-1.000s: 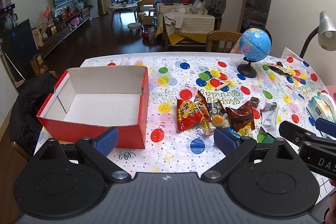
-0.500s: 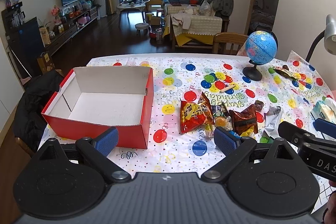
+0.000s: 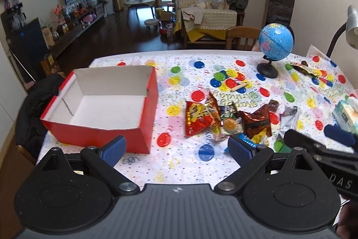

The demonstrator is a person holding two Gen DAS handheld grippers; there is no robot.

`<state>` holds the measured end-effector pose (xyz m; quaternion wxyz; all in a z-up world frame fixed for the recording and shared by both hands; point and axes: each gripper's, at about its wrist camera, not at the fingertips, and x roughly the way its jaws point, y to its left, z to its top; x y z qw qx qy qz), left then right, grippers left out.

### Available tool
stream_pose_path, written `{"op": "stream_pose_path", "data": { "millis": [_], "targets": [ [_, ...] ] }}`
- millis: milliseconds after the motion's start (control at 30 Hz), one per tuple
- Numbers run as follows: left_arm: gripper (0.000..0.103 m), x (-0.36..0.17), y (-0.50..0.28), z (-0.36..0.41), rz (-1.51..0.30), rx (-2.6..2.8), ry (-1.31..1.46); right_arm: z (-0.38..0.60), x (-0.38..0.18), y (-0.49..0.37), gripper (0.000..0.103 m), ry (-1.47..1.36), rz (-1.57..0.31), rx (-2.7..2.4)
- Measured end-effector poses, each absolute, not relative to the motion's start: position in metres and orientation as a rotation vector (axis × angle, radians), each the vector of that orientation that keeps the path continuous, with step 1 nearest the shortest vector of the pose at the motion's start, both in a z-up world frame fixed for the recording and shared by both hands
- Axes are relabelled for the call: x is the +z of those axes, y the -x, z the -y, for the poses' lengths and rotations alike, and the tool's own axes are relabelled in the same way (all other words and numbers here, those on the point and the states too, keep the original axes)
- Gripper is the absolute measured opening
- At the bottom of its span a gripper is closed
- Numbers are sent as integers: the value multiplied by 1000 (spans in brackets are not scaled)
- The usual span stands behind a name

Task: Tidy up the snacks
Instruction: 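Grasp the blue biscuit packet with the left tool while the right tool grasps the green bar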

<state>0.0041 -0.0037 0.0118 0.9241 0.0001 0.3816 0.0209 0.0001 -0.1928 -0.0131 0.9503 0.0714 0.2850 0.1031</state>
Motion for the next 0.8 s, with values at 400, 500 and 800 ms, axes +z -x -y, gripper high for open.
{"op": "stream_pose_path", "data": {
  "millis": [400, 500, 800],
  "targets": [
    [98, -27, -63, 25, -879, -82, -15, 215, -40, -17, 93, -188, -709, 53],
    [98, -43, -79, 34, -924, -115, -10, 222, -52, -22, 90, -208, -747, -7],
    [98, -88, -128, 59, -1061, -126, 23, 260, -91, -47, 78, -263, -823, -162]
  ]
}}
